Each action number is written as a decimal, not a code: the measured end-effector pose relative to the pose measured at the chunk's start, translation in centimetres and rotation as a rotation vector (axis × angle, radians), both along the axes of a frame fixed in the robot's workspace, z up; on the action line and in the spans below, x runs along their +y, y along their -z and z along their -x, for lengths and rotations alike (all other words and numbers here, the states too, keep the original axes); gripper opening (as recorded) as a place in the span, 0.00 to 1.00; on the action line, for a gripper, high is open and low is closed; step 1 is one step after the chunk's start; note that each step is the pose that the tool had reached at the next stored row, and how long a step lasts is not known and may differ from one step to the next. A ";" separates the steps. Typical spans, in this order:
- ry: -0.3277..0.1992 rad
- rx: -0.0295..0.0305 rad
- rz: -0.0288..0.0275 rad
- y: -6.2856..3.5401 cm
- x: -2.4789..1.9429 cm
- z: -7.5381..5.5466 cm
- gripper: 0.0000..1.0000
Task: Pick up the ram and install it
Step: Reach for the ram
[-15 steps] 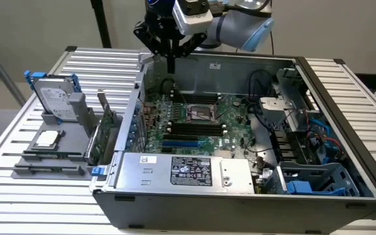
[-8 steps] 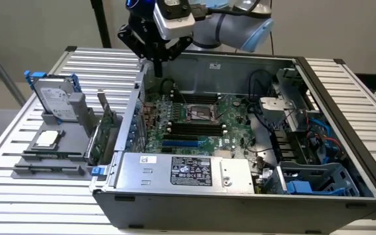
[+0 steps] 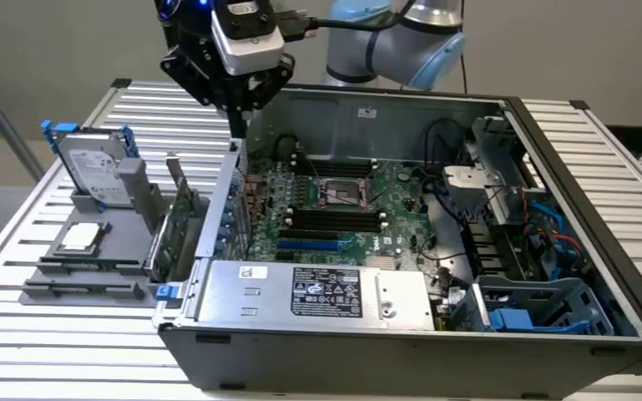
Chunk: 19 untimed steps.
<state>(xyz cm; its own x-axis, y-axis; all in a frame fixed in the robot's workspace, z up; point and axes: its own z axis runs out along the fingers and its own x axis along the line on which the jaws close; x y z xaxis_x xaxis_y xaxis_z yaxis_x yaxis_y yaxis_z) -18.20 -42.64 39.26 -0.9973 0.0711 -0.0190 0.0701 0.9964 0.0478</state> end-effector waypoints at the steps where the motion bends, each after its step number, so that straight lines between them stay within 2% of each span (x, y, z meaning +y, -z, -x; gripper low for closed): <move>1: 0.000 -0.0001 0.0003 0.02 -0.13 0.4 0.00; 19: 0.000 0.0000 0.0092 0.83 -1.83 7.3 0.00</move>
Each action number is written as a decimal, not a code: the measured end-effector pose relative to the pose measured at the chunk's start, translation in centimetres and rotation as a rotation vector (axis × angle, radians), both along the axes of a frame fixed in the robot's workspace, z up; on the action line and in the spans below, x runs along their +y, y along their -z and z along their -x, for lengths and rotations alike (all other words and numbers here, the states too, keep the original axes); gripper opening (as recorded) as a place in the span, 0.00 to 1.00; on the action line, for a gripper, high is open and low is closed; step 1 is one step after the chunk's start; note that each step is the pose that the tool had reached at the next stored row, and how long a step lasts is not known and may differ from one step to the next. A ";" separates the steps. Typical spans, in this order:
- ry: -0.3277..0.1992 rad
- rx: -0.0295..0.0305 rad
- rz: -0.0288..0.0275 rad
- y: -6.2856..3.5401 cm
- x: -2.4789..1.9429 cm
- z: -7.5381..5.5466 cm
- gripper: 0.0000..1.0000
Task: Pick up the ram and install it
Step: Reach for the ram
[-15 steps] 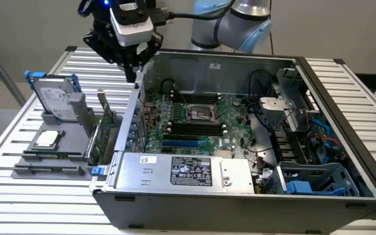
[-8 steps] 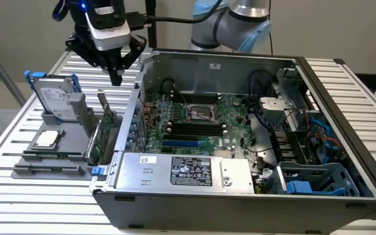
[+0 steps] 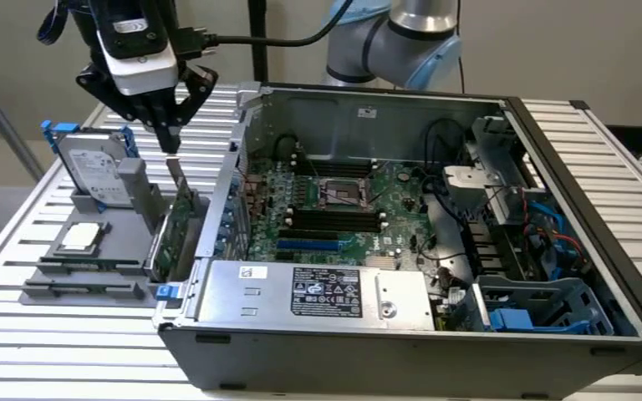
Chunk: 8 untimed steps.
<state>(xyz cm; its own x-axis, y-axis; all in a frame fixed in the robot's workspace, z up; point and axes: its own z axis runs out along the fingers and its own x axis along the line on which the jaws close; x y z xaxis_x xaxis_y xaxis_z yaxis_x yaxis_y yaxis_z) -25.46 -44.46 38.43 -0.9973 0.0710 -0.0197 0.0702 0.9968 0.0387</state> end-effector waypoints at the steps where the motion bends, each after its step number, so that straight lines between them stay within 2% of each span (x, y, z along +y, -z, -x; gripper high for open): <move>1: 0.000 0.0000 0.0005 0.05 -0.09 0.4 0.00; 8: 0.000 0.0000 0.0044 0.38 -0.72 3.0 0.00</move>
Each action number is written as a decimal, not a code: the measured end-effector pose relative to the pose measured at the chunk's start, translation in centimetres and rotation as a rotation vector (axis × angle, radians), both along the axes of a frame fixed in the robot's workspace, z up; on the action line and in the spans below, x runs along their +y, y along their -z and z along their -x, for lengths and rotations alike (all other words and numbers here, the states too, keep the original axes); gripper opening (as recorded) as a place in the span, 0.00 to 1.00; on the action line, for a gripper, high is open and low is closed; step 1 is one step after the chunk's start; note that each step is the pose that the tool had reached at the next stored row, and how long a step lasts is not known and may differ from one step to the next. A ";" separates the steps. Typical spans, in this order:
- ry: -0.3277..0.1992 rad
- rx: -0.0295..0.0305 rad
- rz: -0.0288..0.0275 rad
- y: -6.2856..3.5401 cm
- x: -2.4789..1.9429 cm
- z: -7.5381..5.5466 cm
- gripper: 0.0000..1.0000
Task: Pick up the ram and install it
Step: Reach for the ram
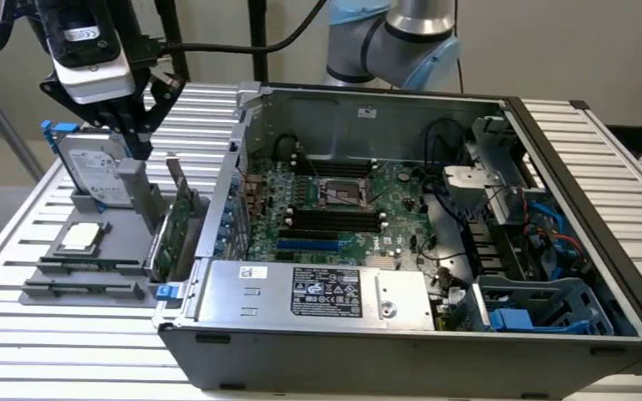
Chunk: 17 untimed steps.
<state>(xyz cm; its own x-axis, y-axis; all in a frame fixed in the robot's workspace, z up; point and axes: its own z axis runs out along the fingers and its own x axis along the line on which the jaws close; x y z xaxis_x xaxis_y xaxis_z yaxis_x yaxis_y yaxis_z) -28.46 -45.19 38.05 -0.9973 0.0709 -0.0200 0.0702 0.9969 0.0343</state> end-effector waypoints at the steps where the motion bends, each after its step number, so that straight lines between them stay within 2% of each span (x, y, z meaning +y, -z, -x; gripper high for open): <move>1: 0.000 0.0000 0.0005 0.04 -0.09 0.3 0.00; 17: 0.000 0.0000 0.0048 1.06 -1.72 6.1 0.00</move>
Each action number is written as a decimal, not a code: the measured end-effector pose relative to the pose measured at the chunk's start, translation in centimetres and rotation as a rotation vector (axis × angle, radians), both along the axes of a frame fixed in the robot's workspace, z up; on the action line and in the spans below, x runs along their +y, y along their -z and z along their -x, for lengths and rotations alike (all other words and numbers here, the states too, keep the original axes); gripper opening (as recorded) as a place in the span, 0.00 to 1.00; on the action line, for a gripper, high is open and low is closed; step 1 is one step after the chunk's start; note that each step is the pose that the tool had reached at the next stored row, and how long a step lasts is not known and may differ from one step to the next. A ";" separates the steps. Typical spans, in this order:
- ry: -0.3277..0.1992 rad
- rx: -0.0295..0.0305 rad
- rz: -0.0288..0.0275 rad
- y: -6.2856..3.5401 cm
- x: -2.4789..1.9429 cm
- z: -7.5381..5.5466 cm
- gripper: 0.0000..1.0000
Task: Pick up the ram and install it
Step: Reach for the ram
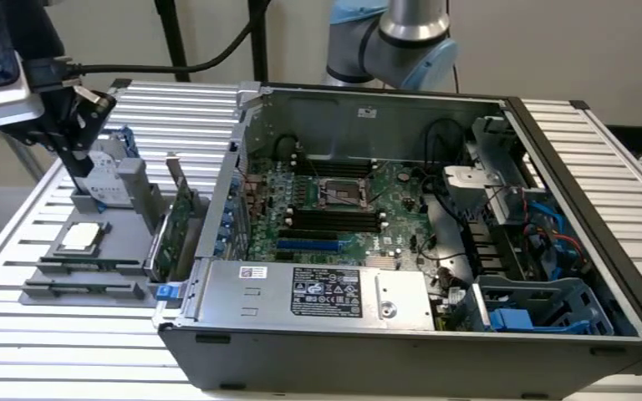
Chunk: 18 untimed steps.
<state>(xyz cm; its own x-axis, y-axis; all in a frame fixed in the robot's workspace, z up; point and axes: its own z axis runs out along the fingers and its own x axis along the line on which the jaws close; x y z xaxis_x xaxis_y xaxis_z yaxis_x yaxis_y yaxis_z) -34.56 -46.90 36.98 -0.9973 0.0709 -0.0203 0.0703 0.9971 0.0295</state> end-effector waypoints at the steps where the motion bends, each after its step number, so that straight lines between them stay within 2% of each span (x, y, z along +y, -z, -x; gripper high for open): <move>1: 0.000 0.0001 0.0001 0.08 -0.11 0.3 0.00; 8: 0.000 0.0022 0.0002 0.72 -0.92 2.5 0.00; 13: 0.000 0.0105 0.0003 1.23 -1.38 3.4 0.00; 16: -0.001 0.0157 0.0003 1.59 -1.48 4.0 0.00; 18: -0.004 0.0168 0.0003 1.75 -1.50 4.4 0.00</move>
